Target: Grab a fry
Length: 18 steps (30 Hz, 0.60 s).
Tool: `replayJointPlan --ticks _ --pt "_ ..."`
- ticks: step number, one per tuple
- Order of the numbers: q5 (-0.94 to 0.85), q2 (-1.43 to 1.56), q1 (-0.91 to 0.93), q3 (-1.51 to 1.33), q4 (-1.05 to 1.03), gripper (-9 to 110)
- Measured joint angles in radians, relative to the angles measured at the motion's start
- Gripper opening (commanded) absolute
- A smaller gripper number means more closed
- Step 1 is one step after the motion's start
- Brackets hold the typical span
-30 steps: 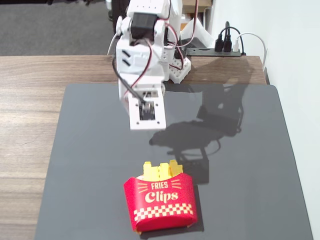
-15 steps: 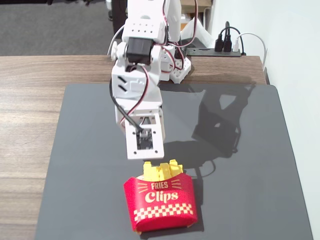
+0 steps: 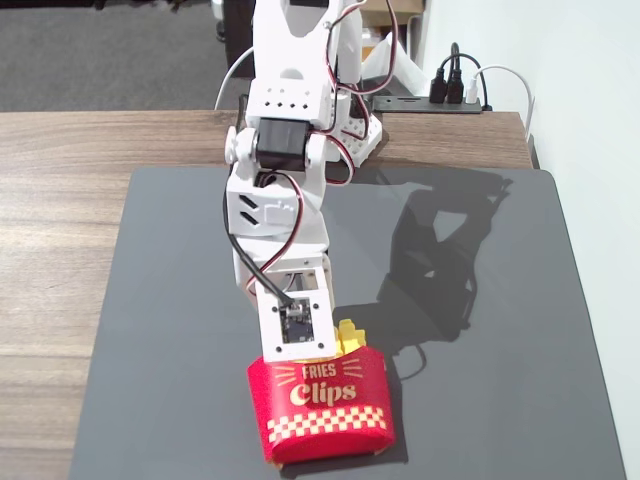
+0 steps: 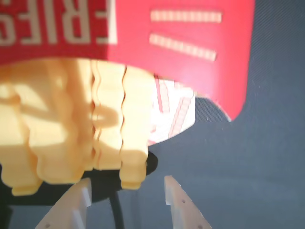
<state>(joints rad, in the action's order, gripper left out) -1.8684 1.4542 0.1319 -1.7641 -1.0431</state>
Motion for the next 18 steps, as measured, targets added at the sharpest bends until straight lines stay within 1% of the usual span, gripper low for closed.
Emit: replayJointPlan --ticks 12,18 --pt "0.0 -0.069 -0.002 0.029 0.031 19" --pt "0.0 -0.077 -0.015 0.035 0.029 10"
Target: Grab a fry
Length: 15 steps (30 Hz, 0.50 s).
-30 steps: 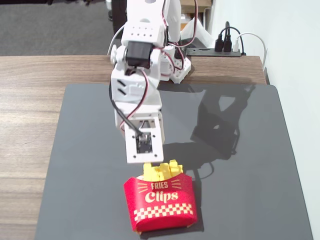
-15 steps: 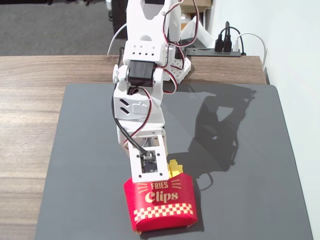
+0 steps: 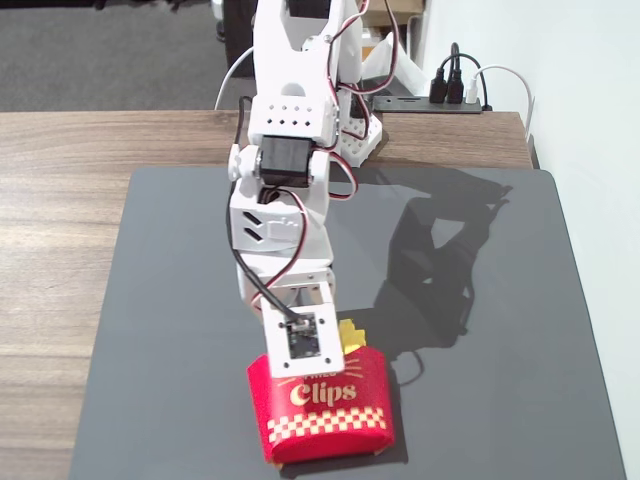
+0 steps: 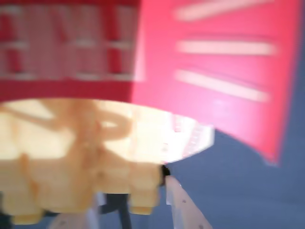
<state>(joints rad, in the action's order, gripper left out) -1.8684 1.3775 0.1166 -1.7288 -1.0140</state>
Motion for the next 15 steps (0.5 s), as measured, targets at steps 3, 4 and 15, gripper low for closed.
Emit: replayJointPlan --ticks 3,4,15 --pt "0.005 -0.005 0.002 0.009 0.002 8" --pt "0.008 -0.005 0.005 0.009 0.002 7" --pt "0.029 -0.008 0.005 0.009 0.002 1"
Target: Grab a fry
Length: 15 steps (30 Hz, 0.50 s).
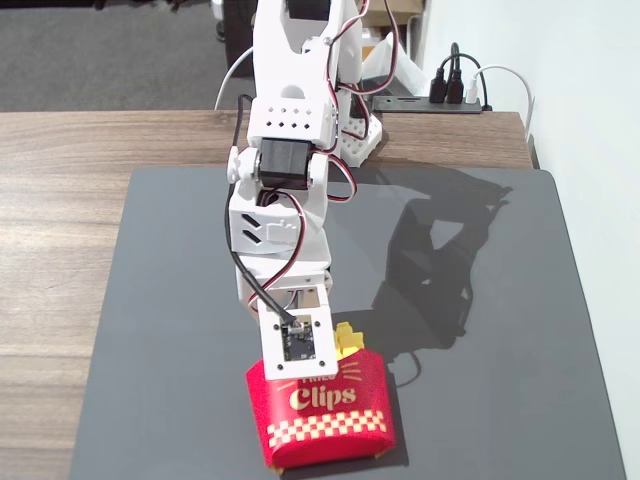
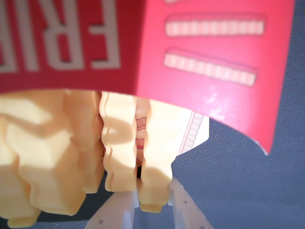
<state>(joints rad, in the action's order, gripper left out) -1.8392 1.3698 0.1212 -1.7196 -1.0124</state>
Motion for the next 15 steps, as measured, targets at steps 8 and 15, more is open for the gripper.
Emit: replayJointPlan --ticks 8,15 --pt "0.02 0.014 -0.002 -0.008 0.0 1" --pt "0.049 0.141 -0.003 -0.13 -0.012 1"
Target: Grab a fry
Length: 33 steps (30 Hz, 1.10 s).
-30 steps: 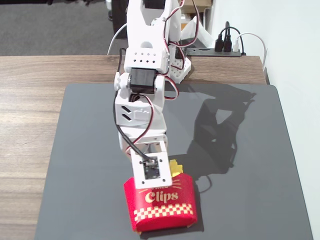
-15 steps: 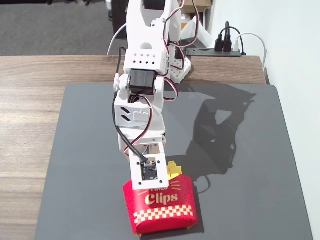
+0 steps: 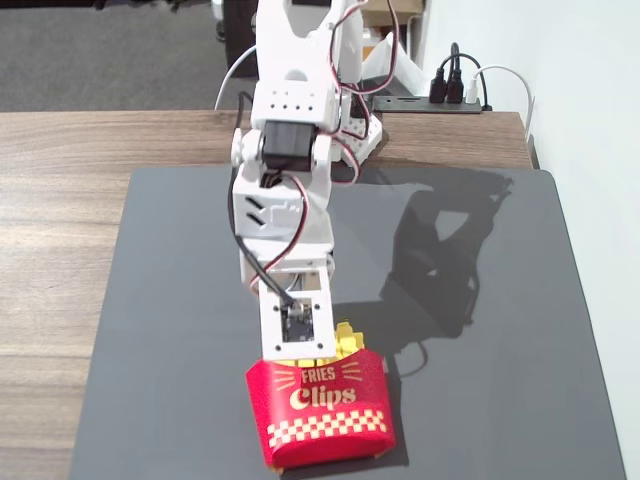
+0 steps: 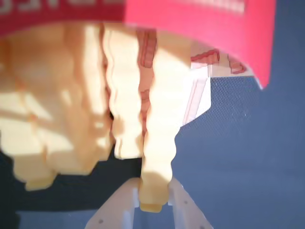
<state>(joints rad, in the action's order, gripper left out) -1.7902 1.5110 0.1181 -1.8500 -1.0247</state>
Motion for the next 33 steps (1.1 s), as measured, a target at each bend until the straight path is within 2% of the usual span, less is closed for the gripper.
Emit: replayJointPlan --ticks 12,20,26,33 --pt "0.014 0.396 0.0 -0.391 0.02 1" --pt "0.028 0.67 0.0 -0.614 -0.038 1" --pt "0.054 0.778 0.017 -0.606 -0.161 1" --pt "0.058 0.819 0.044 -0.425 -0.356 1"
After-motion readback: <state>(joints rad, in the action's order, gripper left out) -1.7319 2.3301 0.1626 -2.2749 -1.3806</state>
